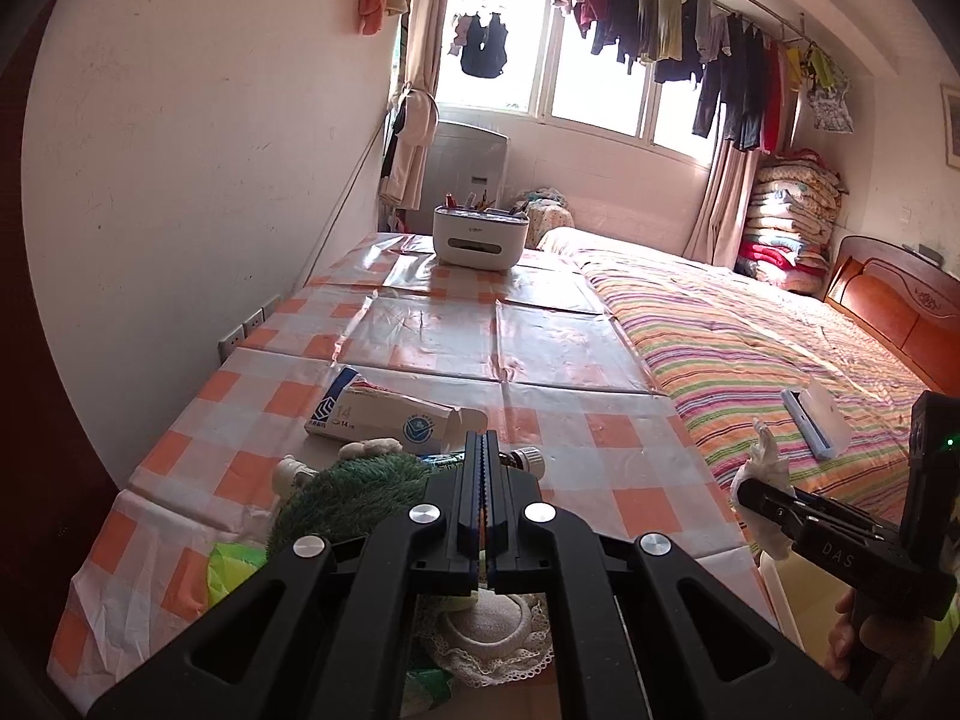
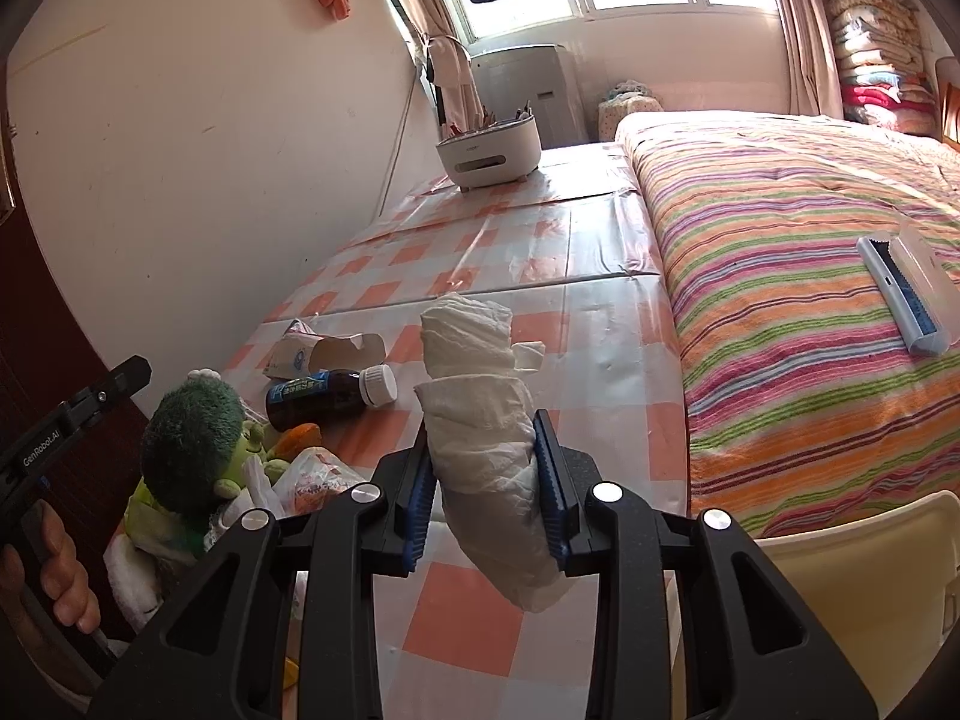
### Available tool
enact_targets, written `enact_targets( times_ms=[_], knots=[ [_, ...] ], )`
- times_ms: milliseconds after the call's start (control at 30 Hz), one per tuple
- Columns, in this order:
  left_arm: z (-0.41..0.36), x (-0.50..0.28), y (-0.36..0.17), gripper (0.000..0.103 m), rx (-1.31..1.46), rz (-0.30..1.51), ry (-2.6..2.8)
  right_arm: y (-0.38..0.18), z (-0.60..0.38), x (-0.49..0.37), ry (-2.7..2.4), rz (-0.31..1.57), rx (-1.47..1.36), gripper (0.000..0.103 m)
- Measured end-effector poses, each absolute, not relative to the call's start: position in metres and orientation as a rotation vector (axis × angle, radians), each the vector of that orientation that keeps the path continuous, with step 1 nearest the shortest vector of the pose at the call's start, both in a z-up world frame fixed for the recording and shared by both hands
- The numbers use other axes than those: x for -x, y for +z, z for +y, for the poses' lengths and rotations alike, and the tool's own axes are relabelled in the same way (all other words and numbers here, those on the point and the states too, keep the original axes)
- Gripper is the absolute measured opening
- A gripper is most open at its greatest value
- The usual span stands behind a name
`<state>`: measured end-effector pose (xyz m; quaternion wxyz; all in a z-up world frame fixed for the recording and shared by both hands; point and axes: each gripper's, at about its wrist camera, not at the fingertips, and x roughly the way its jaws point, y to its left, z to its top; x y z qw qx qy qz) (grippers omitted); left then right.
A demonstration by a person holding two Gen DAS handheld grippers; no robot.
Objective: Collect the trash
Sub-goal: 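Lift the tissue bundle with the right tool while the left tool lifts the plush toy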
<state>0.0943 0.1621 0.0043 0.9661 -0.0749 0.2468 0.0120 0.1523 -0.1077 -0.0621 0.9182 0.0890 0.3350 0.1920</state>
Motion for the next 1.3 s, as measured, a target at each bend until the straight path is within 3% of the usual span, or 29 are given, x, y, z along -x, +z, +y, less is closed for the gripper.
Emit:
enact_targets(
  times_ms=[400, 433, 467, 533, 667, 1200, 1267, 1300],
  knots=[
    [0.189, -0.102, -0.015, 0.004, 0.188, 0.598, 0.08, -0.067, -0.1, -0.154, 0.407, 0.706, -0.168, 0.032],
    [0.188, -0.102, -0.016, 0.014, 0.202, 0.602, 0.065, -0.067, -0.1, -0.154, 0.408, 0.708, -0.169, 0.032],
    [0.19, -0.101, -0.017, 0.047, 0.226, 0.604, 0.054, -0.068, -0.1, -0.154, 0.408, 0.71, -0.17, 0.032],
    [0.194, -0.095, -0.017, 0.087, 0.284, 0.561, 0.059, -0.068, -0.1, -0.155, 0.411, 0.71, -0.169, 0.034],
    [0.194, -0.091, -0.013, 0.088, 0.281, 0.533, 0.106, -0.069, -0.099, -0.155, 0.412, 0.708, -0.167, 0.035],
    [0.178, -0.133, -0.047, 0.087, 0.096, 0.748, 0.184, -0.075, -0.106, -0.155, 0.402, 0.723, -0.181, 0.039],
    [0.181, -0.134, -0.049, 0.072, 0.096, 0.752, 0.192, -0.075, -0.106, -0.155, 0.404, 0.723, -0.184, 0.039],
    [0.183, -0.133, -0.05, 0.07, 0.116, 0.753, 0.179, -0.074, -0.106, -0.154, 0.406, 0.721, -0.185, 0.039]
  ],
)
